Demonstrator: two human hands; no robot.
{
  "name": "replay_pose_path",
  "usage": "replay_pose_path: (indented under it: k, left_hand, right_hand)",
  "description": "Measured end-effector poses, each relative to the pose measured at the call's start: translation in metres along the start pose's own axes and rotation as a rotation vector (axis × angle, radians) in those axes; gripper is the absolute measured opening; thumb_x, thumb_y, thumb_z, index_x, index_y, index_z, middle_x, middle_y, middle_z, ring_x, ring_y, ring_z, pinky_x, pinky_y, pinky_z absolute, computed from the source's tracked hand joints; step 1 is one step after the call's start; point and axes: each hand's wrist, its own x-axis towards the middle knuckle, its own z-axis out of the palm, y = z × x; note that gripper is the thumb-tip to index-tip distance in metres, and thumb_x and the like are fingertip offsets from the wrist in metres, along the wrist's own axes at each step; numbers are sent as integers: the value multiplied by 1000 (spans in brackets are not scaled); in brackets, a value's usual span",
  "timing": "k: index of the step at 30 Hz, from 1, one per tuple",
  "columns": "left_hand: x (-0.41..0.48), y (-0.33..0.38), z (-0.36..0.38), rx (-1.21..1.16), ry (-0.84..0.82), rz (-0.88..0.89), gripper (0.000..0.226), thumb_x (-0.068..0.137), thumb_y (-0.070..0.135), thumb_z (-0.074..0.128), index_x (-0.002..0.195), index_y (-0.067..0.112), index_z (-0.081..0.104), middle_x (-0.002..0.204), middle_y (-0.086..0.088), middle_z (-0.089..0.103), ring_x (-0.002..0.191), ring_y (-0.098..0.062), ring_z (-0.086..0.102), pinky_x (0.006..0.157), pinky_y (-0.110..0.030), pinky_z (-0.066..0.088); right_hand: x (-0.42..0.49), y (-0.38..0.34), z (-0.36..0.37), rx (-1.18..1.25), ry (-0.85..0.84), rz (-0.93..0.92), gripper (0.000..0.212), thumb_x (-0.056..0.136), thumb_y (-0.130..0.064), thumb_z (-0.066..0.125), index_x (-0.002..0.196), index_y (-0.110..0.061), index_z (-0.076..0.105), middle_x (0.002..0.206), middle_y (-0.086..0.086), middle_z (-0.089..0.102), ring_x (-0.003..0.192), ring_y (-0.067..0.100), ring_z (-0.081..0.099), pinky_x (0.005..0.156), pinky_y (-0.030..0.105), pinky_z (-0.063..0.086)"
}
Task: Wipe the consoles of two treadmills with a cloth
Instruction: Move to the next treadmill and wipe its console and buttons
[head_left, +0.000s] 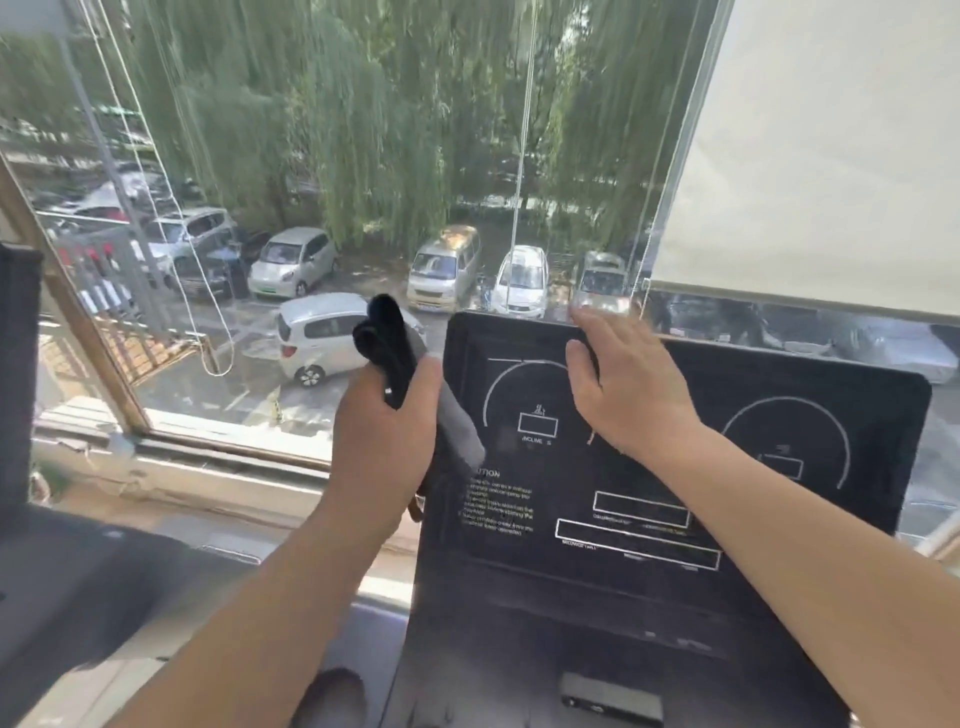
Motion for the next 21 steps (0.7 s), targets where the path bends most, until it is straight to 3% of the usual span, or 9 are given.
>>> replay_pose_path:
  k: [2,5,7,9,11,16,21]
  left_hand:
    - [24,4,11,200,-39,263,42,105,41,52,83,11,72,80,-1,71,71,-13,68,71,-23,55]
    - [68,-19,40,528,-1,601,39,101,48,54,118,17,71,128,-3,54,115,-24,55,103,-33,44]
    - [88,-45,62,690,-60,731,53,100,48,53,144,19,58,155,-7,44,145,-32,35,119,-47,32]
    - [91,-63,78,722,-83,756,64,101,45,52,159,21,38,170,-4,25,159,-32,9,125,-56,18]
    - [85,-76,83,710,-57,758,67,102,43,51,163,23,28,173,-3,13,160,-30,-1,128,-55,9]
    - [54,-114,74,835,-121,820,76,97,42,49,164,26,17,173,-1,2,160,-28,-6,129,-51,2]
    - [-4,-186,45,985,-310,949,84,84,37,66,161,25,33,171,-1,19,159,-27,10,127,-50,13]
  right_hand:
    - [1,4,11,-36,22,13,51,106,-37,36,149,-17,54,151,1,57,145,22,44,127,40,22]
    - [0,4,26,-11,159,58,48,101,-32,40,143,-20,61,146,-4,62,142,17,48,126,37,23]
    - [2,4,31,17,222,64,46,98,-23,44,138,-20,65,140,-4,66,137,17,53,123,34,27]
    - [3,8,32,-6,251,30,47,94,-16,46,135,-19,67,136,-3,69,133,18,57,120,33,32]
    - [4,12,34,-51,281,-7,47,92,-13,46,134,-19,69,133,-3,71,130,19,60,117,34,36]
    - [5,6,46,-64,384,-3,42,95,-17,46,128,-15,70,127,0,73,124,22,62,116,39,40]
    - [2,0,51,-106,359,21,39,99,-22,44,130,-10,65,130,4,68,127,27,57,120,48,34]
